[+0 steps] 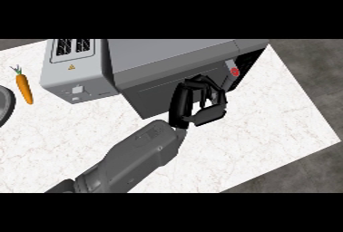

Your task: Pick up the milk, place it into the microwave and close the microwave

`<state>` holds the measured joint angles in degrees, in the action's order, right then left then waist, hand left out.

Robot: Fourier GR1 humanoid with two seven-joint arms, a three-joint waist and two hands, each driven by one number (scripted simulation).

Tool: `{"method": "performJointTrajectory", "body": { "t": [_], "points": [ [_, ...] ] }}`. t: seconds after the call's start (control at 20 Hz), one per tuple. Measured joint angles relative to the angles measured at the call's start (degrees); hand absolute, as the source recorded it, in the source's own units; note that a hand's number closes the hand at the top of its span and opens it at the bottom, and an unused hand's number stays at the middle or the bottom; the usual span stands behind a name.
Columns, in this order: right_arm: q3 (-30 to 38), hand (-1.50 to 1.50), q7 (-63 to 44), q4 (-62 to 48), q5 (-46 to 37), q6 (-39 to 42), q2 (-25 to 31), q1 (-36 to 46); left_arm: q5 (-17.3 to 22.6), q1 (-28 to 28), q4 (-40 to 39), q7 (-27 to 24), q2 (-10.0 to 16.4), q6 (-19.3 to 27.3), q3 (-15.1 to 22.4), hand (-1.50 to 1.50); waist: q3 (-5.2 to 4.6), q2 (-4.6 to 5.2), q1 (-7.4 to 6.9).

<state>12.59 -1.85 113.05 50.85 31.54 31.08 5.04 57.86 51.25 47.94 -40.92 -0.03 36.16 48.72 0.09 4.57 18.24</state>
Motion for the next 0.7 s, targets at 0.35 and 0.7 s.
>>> {"method": "performJointTrajectory", "body": {
  "t": [0.35, 0.7],
  "points": [
    [0.3, -1.5, -0.9, -0.4, 2.5, 1.0, 1.3, 0.0, 1.1, 0.1, -0.5, -1.3, 0.0, -0.1, 0.4, 1.5, 0.05, -0.07, 0.19],
    [1.0, -1.5, -1.5, -0.4, 4.4, 1.9, 3.0, 0.6, 2.2, 0.3, -1.0, -2.3, 0.0, -0.1, 0.7, 1.5, 0.04, -0.16, 0.34]
  ]
}}
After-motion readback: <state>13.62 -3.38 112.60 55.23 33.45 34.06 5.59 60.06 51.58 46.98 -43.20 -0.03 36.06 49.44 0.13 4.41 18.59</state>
